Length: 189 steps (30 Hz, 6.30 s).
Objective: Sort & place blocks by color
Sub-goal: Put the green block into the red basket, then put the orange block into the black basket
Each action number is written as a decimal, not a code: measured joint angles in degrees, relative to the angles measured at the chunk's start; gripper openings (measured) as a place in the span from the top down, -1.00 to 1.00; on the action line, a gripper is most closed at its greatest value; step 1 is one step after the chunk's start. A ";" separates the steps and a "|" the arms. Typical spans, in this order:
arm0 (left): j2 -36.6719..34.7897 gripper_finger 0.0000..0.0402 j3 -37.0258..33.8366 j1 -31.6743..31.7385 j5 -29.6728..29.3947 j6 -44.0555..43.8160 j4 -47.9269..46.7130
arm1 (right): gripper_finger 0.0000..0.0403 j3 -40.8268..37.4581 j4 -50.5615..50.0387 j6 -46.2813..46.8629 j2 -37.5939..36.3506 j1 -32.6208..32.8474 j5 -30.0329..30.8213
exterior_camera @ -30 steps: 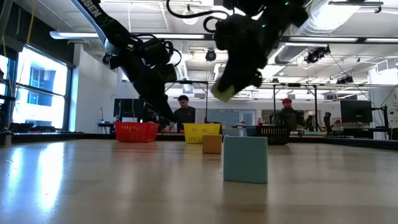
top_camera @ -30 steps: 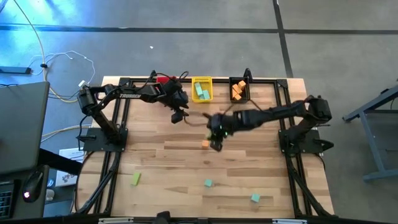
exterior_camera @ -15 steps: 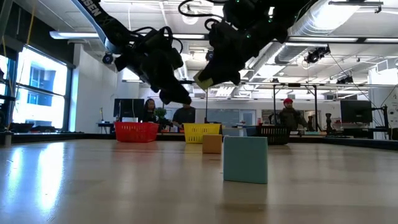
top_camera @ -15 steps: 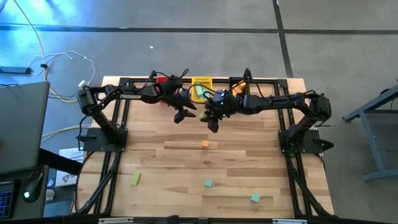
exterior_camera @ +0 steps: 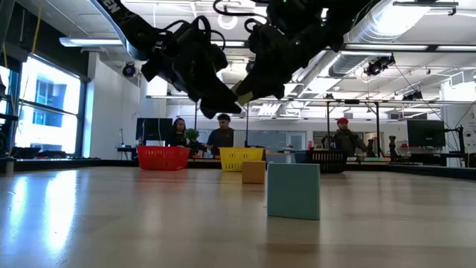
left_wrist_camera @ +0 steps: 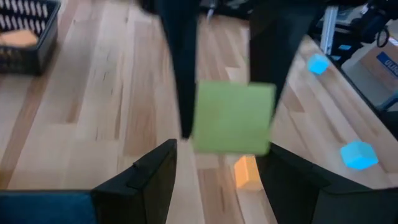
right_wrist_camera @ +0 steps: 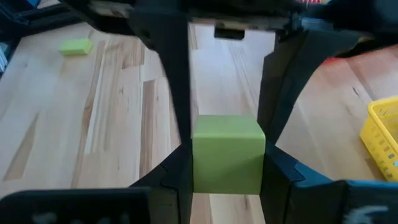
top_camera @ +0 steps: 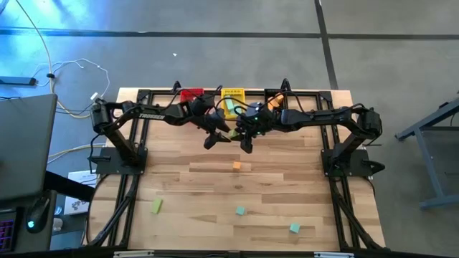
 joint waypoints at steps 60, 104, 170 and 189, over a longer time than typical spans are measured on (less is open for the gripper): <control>0.09 0.30 0.11 -2.59 5.96 -14.37 3.19 | 0.43 0.07 -5.03 3.55 -0.13 4.22 2.02; -0.11 0.51 0.35 -6.95 -1.51 -0.62 2.63 | 0.16 -0.15 -5.00 8.03 0.13 5.86 2.64; -9.41 0.46 0.15 21.16 -40.57 0.64 -28.05 | -0.07 -0.01 -2.88 10.05 10.04 18.93 19.64; -9.40 0.12 0.15 21.16 -40.14 3.08 -27.66 | -0.07 -0.01 -4.94 12.59 14.62 18.81 21.27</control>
